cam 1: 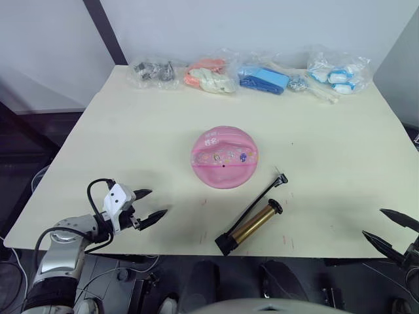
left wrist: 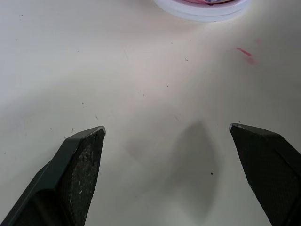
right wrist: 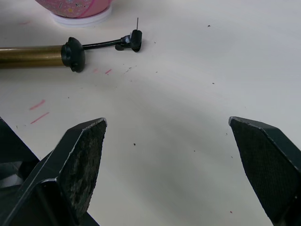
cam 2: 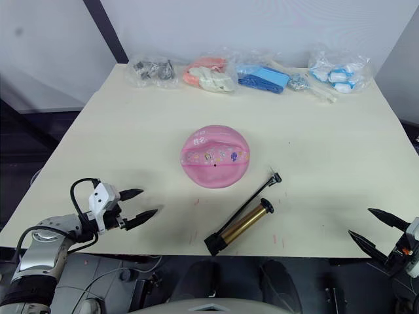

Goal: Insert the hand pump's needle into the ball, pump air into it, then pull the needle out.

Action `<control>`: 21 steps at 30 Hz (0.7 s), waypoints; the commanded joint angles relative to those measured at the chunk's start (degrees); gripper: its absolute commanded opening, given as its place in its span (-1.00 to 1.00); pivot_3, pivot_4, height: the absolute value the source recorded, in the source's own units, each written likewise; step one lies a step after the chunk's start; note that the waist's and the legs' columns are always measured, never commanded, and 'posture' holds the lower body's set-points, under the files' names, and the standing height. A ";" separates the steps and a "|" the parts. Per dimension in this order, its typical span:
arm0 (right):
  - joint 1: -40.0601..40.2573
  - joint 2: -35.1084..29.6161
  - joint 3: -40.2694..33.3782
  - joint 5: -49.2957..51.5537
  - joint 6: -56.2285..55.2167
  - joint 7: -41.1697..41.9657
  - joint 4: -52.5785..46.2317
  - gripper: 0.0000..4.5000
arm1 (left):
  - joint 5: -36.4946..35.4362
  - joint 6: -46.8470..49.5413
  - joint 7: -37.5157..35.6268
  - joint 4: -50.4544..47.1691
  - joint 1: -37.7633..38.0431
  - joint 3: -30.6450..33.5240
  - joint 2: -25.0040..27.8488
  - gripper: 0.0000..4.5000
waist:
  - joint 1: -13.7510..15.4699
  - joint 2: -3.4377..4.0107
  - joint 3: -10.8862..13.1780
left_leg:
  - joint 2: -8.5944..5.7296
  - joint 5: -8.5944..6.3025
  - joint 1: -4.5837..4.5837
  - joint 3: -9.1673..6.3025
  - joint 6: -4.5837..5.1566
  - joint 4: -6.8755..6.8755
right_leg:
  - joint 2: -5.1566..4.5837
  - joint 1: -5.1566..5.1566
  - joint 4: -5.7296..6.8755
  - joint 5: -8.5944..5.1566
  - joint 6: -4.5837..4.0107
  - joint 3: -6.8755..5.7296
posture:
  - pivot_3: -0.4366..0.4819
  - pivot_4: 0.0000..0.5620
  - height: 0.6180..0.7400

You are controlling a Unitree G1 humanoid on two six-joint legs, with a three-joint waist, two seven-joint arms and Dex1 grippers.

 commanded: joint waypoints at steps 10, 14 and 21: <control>-5.50 -0.64 -0.18 0.30 -4.32 7.20 7.64 0.94 | -2.36 3.84 0.99 -8.48 3.41 2.71 1.37 1.00 | 0.06 -0.01 0.01 | 0.03 0.00 0.03 0.04 -0.01 0.00 | 0.02 0.00 0.01 0.01 0.01 0.02 | -0.05 -0.47 0.94; -5.52 -0.84 -0.41 2.01 -3.48 9.65 7.35 0.94 | -2.69 5.93 0.32 -12.11 3.56 1.29 1.46 1.00 | -0.02 -0.01 0.02 | 0.03 0.00 0.03 0.06 -0.01 0.00 | 0.02 0.00 0.00 0.02 0.02 0.04 | -0.05 -0.47 0.94; -2.89 -0.64 0.05 5.18 -0.17 11.81 -1.01 0.94 | -3.86 15.21 1.68 -25.16 3.83 -4.19 0.07 1.00 | -0.03 0.04 0.03 | 0.03 0.00 0.03 0.07 -0.01 0.00 | 0.02 0.01 0.01 0.02 0.03 0.06 | -0.05 -0.47 0.94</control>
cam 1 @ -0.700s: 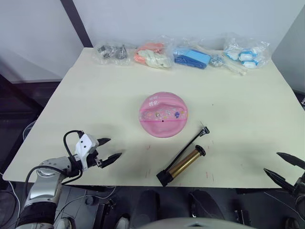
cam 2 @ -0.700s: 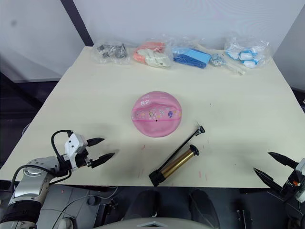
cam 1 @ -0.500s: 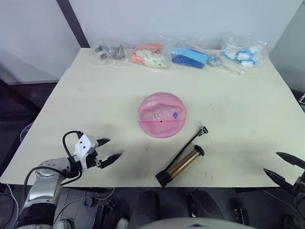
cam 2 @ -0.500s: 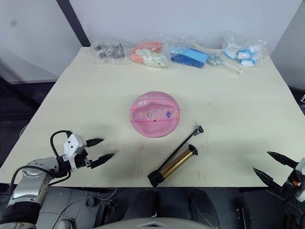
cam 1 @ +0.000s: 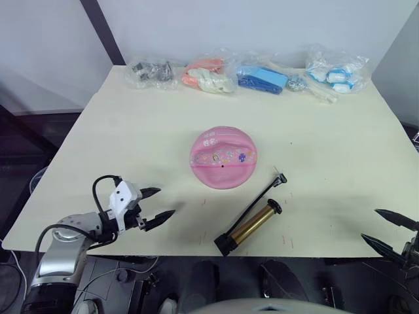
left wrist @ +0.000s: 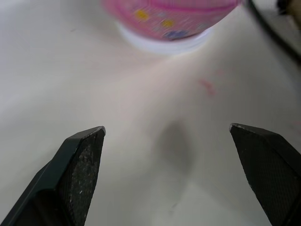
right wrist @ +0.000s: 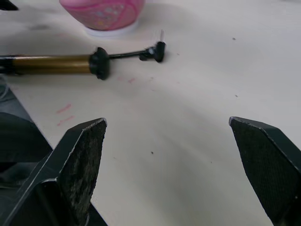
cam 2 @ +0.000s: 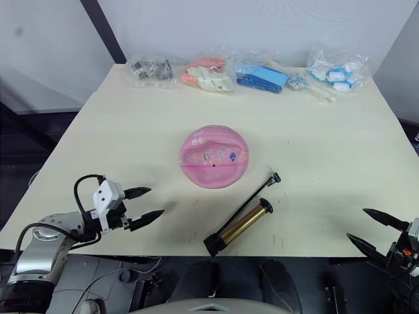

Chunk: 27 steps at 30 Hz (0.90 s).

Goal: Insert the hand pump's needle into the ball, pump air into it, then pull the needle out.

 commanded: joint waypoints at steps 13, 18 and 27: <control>2.90 -1.62 1.59 7.72 11.04 -0.64 -22.98 0.94 | 0.57 20.91 9.67 -20.13 -7.90 -17.56 -6.84 1.00 | 0.06 0.09 0.05 | -0.02 0.00 -0.06 -0.09 0.00 0.13 | 0.08 0.01 0.01 0.01 0.03 -0.02 | -0.05 -0.47 0.94; 2.30 -1.66 1.66 8.09 12.86 -1.78 -25.53 0.94 | 4.28 24.14 16.15 -18.94 -10.02 -22.78 -11.46 1.00 | 0.02 0.09 0.06 | -0.02 0.00 -0.09 -0.13 0.00 0.14 | 0.10 0.01 0.01 0.02 0.03 -0.03 | -0.05 -0.47 0.94; 3.81 -0.96 0.85 8.78 14.51 -2.96 -29.01 0.94 | 11.89 26.40 24.85 -16.45 -12.86 -29.54 -17.79 1.00 | 0.19 0.08 0.06 | -0.03 0.00 -0.13 -0.19 0.00 0.22 | 0.12 0.01 0.02 0.02 0.03 -0.07 | -0.05 -0.47 0.94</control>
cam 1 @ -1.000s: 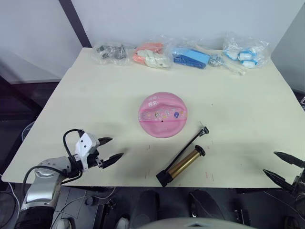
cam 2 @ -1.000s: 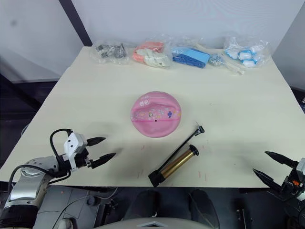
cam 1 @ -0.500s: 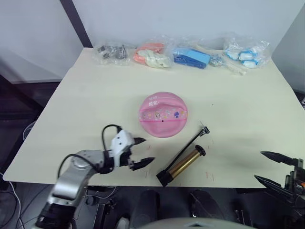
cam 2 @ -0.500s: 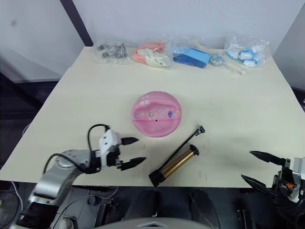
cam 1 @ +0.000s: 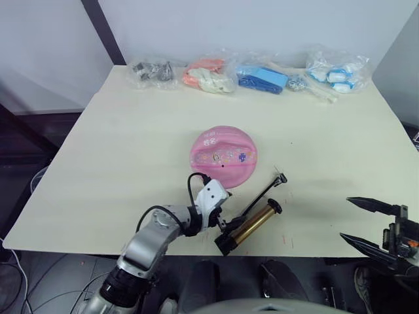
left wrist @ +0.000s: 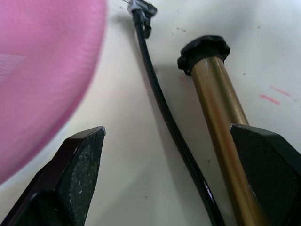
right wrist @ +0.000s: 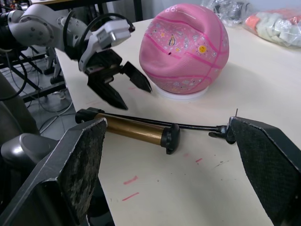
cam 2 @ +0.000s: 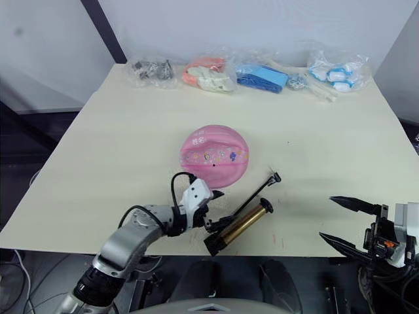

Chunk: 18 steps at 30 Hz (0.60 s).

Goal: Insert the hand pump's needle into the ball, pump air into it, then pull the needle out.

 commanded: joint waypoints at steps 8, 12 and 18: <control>2.11 1.42 -2.14 1.22 -1.03 -0.48 -1.87 0.94 | 6.14 1.84 6.19 3.85 -3.43 -5.47 -5.23 1.00 | 0.01 -0.01 0.01 | -0.02 0.00 -0.04 -0.01 0.00 0.07 | 0.01 0.01 0.00 0.00 0.01 0.03 | -0.05 -0.47 0.94; 3.22 2.72 -2.94 0.14 -2.48 -1.36 -0.88 0.94 | 7.74 3.59 7.12 6.00 -4.49 -7.51 -6.86 1.00 | 0.10 0.00 0.00 | -0.02 0.00 -0.05 -0.04 0.00 0.08 | 0.01 0.01 0.00 0.00 0.00 0.01 | -0.05 -0.47 0.94; 4.36 3.98 -3.64 -0.66 -4.25 -2.21 0.48 0.94 | 7.67 7.01 5.52 5.43 -4.35 -9.72 -6.92 1.00 | 0.13 0.07 -0.05 | -0.02 0.00 -0.02 -0.01 0.00 0.09 | 0.01 0.04 0.00 0.00 0.00 0.04 | -0.05 -0.47 0.94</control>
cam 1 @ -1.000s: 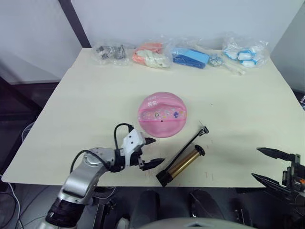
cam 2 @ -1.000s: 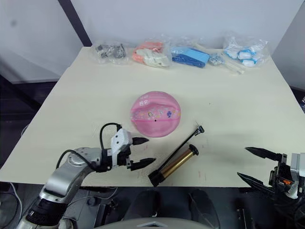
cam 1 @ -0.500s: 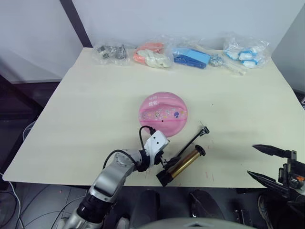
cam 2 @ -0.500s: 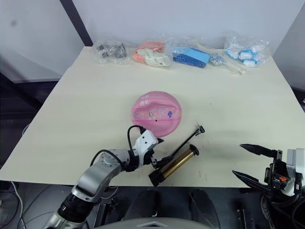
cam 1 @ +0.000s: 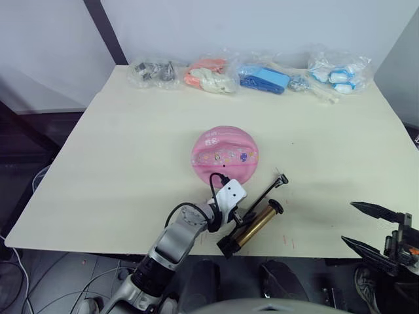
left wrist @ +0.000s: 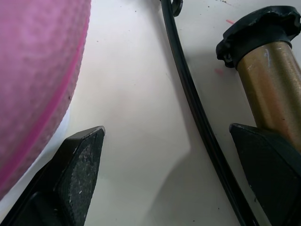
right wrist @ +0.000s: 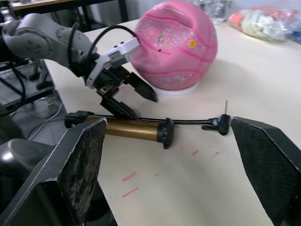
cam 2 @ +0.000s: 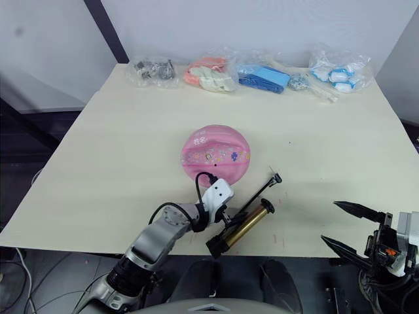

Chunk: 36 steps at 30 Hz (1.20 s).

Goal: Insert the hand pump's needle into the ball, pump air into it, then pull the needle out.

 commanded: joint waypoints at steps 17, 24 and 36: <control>0.02 -0.79 -2.43 -1.48 -6.46 3.72 7.04 1.00 | -1.19 0.49 -8.12 -0.06 -0.64 -4.10 3.45 -0.97 | -0.07 0.14 -0.08 | 0.00 0.00 0.02 -0.03 0.00 0.01 | 0.02 0.03 0.00 -0.08 -0.13 0.00 | -0.05 -0.47 0.94; -0.16 0.05 -1.36 -1.63 -5.95 1.84 5.02 1.00 | -2.28 -7.52 -11.08 1.55 -3.00 -1.25 3.64 -0.97 | -0.04 0.14 -0.07 | 0.00 0.00 0.01 -0.02 0.00 0.01 | 0.02 0.02 0.00 -0.08 -0.13 0.01 | -0.05 -0.47 0.94; 0.26 4.97 1.88 2.99 7.10 -17.98 -10.60 1.00 | -12.12 -15.57 -19.06 -0.26 -3.57 6.96 3.26 -0.97 | -0.06 0.13 -0.04 | 0.01 0.00 -0.05 -0.04 0.00 0.02 | 0.01 -0.01 0.00 -0.02 -0.04 0.01 | -0.05 -0.47 0.94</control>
